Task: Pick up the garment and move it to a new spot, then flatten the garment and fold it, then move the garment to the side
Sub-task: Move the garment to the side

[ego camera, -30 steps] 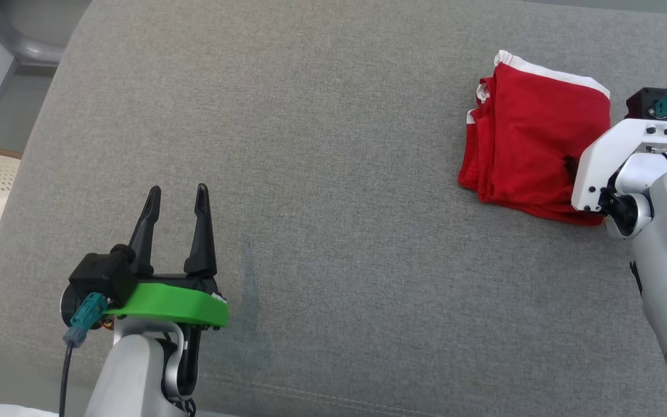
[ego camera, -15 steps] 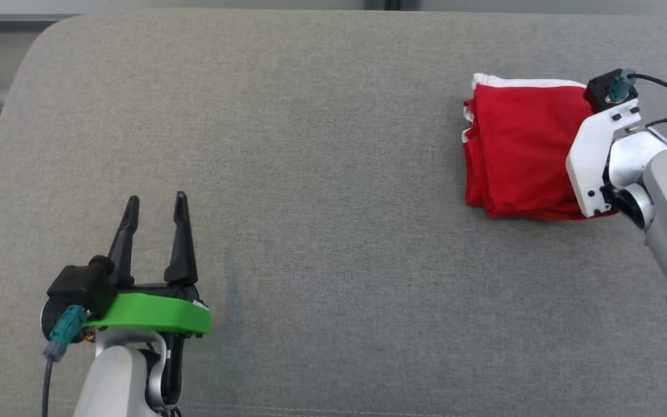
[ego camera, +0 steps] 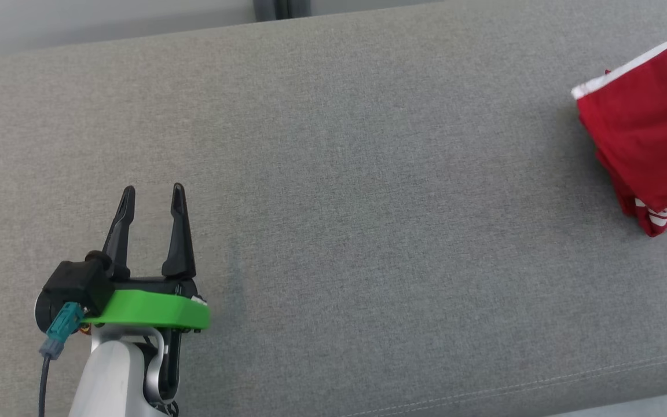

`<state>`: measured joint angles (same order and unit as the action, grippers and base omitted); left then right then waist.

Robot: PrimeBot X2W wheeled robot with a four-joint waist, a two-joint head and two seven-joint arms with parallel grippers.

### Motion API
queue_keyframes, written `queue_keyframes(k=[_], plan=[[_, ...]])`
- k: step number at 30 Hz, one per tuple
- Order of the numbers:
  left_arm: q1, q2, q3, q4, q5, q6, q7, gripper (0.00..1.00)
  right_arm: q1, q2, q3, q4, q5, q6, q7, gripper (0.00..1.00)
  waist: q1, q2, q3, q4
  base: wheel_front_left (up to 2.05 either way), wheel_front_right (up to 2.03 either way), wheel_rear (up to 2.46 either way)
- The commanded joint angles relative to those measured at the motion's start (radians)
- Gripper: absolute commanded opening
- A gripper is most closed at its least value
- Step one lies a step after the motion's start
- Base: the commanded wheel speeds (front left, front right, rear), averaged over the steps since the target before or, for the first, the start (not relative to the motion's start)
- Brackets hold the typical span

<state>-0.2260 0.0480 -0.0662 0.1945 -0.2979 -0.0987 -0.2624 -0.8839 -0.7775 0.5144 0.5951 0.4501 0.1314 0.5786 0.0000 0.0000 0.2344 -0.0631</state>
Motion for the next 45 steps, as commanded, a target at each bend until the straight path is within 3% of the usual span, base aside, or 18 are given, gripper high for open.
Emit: queue_keyframes(k=[1, 14, 15, 16, 17, 22, 29, 38, 45], plan=[[-0.02, 0.005, -0.001, -0.005, 0.012, -0.006, -0.003, 1.0, 0.011, -0.001, -0.022, 0.026, -0.017, -0.001, -0.032, 0.0, 0.0, 0.0, 0.047, -0.015, 0.0, 0.0, 0.0], [-0.072, 0.005, 0.021, -0.035, 0.066, -0.024, -0.003, 1.0, 0.0, -0.009, -0.272, 0.291, -0.19, -0.002, -0.262, 0.0, 0.0, 0.0, 0.184, 0.045, 0.0, 0.0, 0.0], [-0.074, 0.005, 0.022, -0.037, 0.069, -0.026, -0.003, 1.0, -0.001, -0.003, -0.298, 0.315, -0.207, -0.002, -0.274, 0.27, 0.0, 0.0, 0.19, 0.048, 0.0, 0.0, 0.0], [-0.075, 0.005, 0.023, -0.038, 0.07, -0.026, -0.003, 1.0, -0.003, 0.001, -0.32, 0.336, -0.22, -0.001, -0.28, 0.27, 0.0, 0.0, 0.193, 0.051, 0.0, 0.0, 0.0], [-0.077, 0.005, 0.023, -0.039, 0.07, -0.028, -0.003, 1.0, -0.006, 0.006, -0.344, 0.361, -0.242, -0.001, -0.283, 1.0, 0.0, 0.0, 0.195, 0.053, 0.0, 0.0, 0.0], [-0.078, 0.005, 0.027, -0.038, 0.067, -0.03, -0.003, 1.0, -0.018, 0.032, -0.449, 0.425, -0.325, -0.002, -0.327, 1.0, 0.0, 0.0, 0.183, 0.054, 0.0, 0.0, 0.0], [-0.044, 0.005, 0.04, -0.018, 0.039, -0.029, -0.003, 1.0, -0.004, 0.124, -0.524, 0.372, -0.362, -0.002, -0.449, 1.0, 0.0, 0.0, 0.1, 0.04, 0.0, 0.0, 0.0], [0.0, 0.005, 0.042, 0.022, 0.011, -0.014, -0.003, 1.0, 0.203, 0.301, -0.516, 0.129, -0.236, -0.001, -0.671, 1.0, 0.0, 0.0, -0.036, 0.055, 0.0, 0.0, 0.0], [0.046, 0.005, 0.043, 0.052, 0.002, -0.011, -0.003, 1.0, 0.437, 0.4, -0.499, -0.07, -0.181, -0.001, -0.76, 1.0, 0.0, 0.0, -0.124, 0.081, 0.0, 0.0, 0.0]])
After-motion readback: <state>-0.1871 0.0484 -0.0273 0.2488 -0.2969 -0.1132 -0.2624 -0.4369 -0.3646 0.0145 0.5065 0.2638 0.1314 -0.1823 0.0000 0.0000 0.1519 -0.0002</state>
